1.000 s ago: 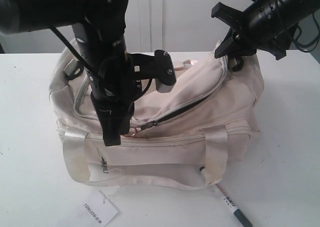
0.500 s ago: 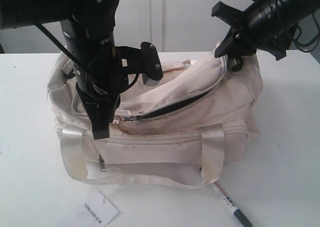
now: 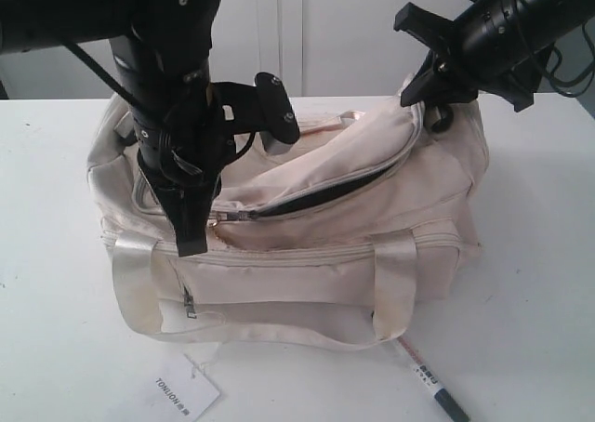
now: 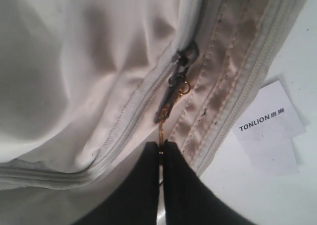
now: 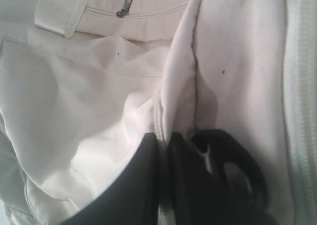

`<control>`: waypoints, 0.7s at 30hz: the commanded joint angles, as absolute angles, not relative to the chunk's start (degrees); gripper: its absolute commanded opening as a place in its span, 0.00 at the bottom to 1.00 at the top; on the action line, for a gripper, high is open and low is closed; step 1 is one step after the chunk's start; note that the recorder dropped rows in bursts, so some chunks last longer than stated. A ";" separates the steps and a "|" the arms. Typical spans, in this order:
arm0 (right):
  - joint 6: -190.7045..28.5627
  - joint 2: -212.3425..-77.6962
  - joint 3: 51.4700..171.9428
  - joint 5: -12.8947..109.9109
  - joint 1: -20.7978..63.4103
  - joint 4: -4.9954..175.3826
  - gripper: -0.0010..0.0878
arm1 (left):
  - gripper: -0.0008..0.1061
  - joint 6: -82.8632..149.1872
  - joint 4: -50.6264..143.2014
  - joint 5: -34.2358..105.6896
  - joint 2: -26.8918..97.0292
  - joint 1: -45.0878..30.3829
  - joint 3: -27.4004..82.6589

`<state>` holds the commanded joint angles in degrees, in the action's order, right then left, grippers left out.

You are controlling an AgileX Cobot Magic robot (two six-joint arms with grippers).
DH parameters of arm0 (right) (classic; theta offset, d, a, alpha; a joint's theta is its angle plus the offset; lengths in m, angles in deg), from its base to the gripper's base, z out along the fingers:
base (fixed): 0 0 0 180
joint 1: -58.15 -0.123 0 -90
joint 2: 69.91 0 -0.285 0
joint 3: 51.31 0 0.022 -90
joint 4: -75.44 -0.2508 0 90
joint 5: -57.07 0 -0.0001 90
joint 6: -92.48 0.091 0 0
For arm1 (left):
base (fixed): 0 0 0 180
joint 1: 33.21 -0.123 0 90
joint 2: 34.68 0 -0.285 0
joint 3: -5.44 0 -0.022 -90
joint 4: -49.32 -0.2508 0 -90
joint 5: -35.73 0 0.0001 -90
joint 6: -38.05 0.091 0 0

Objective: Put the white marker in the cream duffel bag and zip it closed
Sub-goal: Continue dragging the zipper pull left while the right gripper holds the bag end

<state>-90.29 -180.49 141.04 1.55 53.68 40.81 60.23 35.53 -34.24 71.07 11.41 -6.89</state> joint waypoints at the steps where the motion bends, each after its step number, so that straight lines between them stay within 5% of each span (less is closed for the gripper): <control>1: -90.29 -180.49 141.04 1.55 53.68 41.12 0.01 | 0.01 60.23 35.01 -34.24 71.09 11.41 -6.45; 21: -87.22 -180.49 141.04 2.27 53.68 50.56 0.01 | 0.01 54.55 26.94 -34.24 67.94 8.69 2.07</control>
<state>-87.22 -180.49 141.04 2.27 53.68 50.56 54.55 26.94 -34.24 67.94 8.69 2.07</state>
